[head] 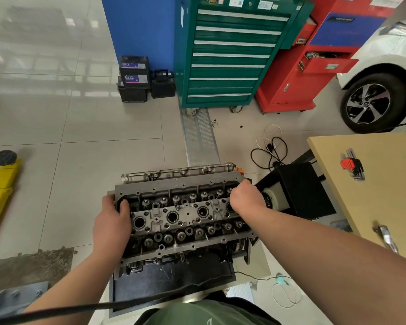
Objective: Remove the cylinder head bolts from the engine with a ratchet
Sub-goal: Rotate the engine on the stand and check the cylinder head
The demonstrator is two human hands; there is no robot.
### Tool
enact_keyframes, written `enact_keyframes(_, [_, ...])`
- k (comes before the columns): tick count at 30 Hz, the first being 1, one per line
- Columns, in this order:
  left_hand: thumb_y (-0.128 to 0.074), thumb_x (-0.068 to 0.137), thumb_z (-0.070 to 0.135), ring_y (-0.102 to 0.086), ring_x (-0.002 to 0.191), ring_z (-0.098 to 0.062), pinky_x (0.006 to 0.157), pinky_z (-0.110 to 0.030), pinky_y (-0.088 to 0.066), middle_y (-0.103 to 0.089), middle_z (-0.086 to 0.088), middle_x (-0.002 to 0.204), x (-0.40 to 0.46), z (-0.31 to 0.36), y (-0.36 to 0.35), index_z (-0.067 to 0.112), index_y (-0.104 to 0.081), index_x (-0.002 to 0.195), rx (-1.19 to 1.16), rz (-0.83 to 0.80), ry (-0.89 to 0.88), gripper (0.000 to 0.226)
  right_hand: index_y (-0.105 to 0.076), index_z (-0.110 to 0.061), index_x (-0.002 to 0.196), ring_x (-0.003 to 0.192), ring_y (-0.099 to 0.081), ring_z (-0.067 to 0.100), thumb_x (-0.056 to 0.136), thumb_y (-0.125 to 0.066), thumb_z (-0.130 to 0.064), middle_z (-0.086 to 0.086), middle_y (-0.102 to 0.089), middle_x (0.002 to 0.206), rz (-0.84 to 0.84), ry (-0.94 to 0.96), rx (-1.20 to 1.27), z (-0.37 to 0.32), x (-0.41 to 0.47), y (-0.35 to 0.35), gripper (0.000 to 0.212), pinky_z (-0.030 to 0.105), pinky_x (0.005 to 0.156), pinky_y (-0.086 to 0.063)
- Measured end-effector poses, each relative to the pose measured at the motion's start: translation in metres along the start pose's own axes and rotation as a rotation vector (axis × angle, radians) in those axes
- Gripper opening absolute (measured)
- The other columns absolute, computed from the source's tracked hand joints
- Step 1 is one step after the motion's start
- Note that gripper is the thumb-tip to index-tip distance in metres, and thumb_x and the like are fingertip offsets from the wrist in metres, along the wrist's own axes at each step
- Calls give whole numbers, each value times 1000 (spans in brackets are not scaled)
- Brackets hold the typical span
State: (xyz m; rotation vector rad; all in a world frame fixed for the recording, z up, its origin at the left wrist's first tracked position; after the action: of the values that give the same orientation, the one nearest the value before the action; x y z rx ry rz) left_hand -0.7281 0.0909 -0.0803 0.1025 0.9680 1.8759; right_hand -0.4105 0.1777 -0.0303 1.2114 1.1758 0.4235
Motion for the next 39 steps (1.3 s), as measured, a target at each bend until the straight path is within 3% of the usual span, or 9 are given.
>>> enact_keyframes(7, [-41, 102, 43, -68, 81, -30, 75, -52, -61, -68, -2, 93, -5, -2, -1, 30, -38, 142, 63, -61, 2, 42, -38, -4, 134, 101, -64, 33, 98, -55, -11, 15, -62, 122, 66, 44, -90, -2, 4, -3, 41, 41, 67, -48])
enact_keyframes(14, [-40, 108, 31, -59, 70, -32, 66, -48, -51, -58, -4, 78, 10, -1, -2, 15, -46, 127, 172, -24, -45, 26, -41, -7, 139, 111, -62, 35, 102, -50, -24, 15, -60, 128, 14, 41, -34, 0, 7, 2, 42, 42, 86, -55])
enact_keyframes(17, [-41, 108, 32, -60, 71, -37, 69, -52, -54, -58, -8, 77, 12, 1, -2, 17, -42, 113, 204, -12, -52, 16, -42, -5, 138, 111, -62, 35, 101, -52, -20, 16, -62, 126, 26, 68, -66, 1, 8, 4, 41, 40, 80, -52])
enact_keyframes(20, [-41, 109, 37, -60, 75, -37, 66, -47, -51, -56, -2, 77, 12, 0, -1, 18, -44, 119, 186, -6, -50, 22, -43, -5, 134, 96, -60, 32, 101, -51, -14, 16, -64, 118, 81, 85, -102, 1, 9, 5, 36, 39, 69, -46])
enact_keyframes(26, [-34, 108, 48, -64, 87, -35, 77, -51, -54, -66, -7, 96, -1, -6, -5, 23, -45, 134, 34, -21, -33, 38, -35, -19, 130, 65, -55, 16, 102, -49, -30, -1, -59, 85, 128, 252, -103, 12, 11, 13, 33, 30, 46, -35])
enact_keyframes(30, [-33, 108, 47, -63, 85, -34, 76, -51, -54, -64, -5, 92, -1, -5, -5, 29, -43, 118, 16, -23, -43, 23, -37, -19, 127, 71, -58, 18, 99, -55, -23, -1, -56, 85, 62, 314, -190, 16, 10, 22, 33, 33, 51, -42])
enact_keyframes(34, [-33, 109, 46, -62, 87, -35, 78, -50, -52, -65, -6, 97, -1, -4, -5, 28, -44, 119, 9, -12, -64, 23, -40, -17, 133, 75, -57, 23, 101, -51, -17, 6, -60, 90, 94, 330, -257, 8, 14, 18, 34, 32, 49, -35])
enact_keyframes(36, [-33, 109, 46, -60, 86, -34, 75, -48, -49, -63, -4, 95, -1, -4, -5, 31, -43, 116, 17, -5, -72, 19, -42, -17, 128, 73, -56, 25, 103, -49, -21, 6, -61, 89, 141, 362, -302, 8, 14, 16, 26, 32, 48, -33])
enact_keyframes(39, [-34, 110, 45, -60, 84, -32, 72, -45, -46, -61, -3, 94, 1, -6, -6, 32, -40, 112, 14, 2, -70, 14, -47, -26, 113, 75, -58, 23, 106, -44, -36, 1, -62, 88, 157, 445, -329, 16, 17, 20, 13, 36, 59, -49])
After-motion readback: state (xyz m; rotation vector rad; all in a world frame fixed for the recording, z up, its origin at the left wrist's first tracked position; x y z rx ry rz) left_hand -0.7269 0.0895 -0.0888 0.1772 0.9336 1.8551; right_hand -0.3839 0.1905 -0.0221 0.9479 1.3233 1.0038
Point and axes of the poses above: each hand's wrist, its own x-axis towards the middle knuckle, its own y-axis out of the back of the hand, z = x × y, the point moved 1 cm from there along x, towards the middle knuckle
